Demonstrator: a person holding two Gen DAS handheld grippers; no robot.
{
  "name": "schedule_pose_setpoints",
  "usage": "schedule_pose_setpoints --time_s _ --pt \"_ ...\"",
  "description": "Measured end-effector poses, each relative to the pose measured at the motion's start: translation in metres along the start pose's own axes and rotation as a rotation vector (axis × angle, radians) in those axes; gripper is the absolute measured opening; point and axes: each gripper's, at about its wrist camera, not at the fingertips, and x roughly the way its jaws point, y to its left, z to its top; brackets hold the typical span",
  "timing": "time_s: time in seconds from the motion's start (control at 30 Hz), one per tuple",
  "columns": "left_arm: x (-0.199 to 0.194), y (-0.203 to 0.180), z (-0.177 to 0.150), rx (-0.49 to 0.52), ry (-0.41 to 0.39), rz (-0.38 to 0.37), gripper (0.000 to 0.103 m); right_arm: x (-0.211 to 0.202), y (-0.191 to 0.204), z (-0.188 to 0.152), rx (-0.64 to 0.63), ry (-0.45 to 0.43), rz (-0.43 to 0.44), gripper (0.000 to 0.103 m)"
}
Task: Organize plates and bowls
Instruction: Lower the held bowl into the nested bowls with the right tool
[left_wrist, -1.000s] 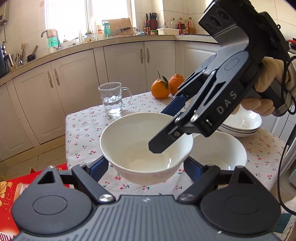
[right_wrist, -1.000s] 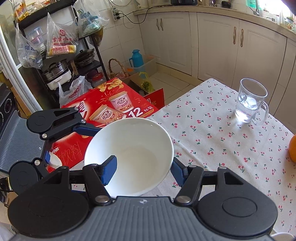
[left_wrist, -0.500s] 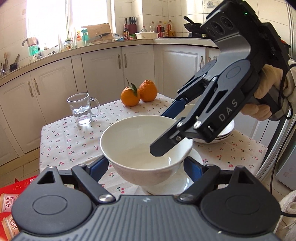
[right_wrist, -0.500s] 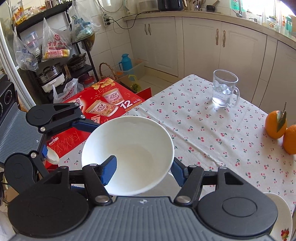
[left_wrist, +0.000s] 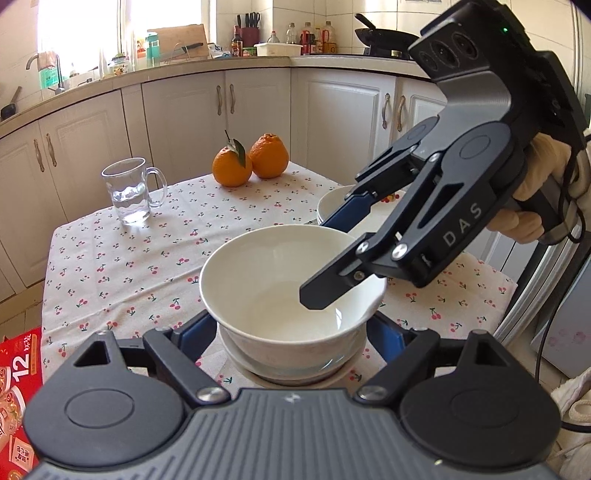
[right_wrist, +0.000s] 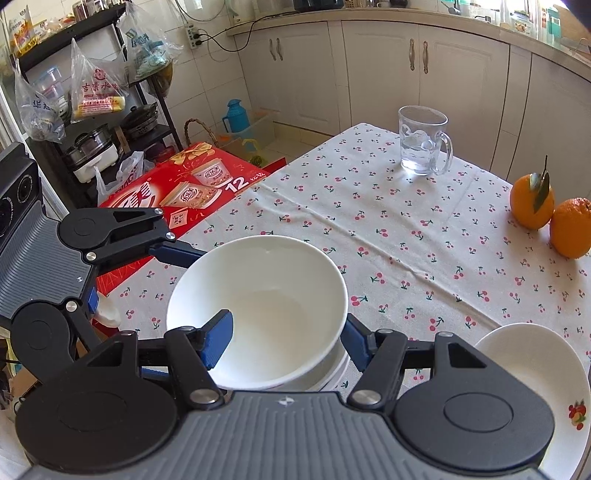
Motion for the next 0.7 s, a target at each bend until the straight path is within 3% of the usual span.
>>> schedule_pose_setpoints --time_s 0.5,0.7 --pt "0.008 0.004 -0.004 -0.020 0.021 -0.018 0.088 0.008 0.000 -0.005 0.006 0.004 -0.010 0.070" --pt "0.010 0.010 -0.005 -0.055 0.028 -0.040 0.090 0.010 0.003 -0.007 -0.015 0.001 -0.020 0.075"
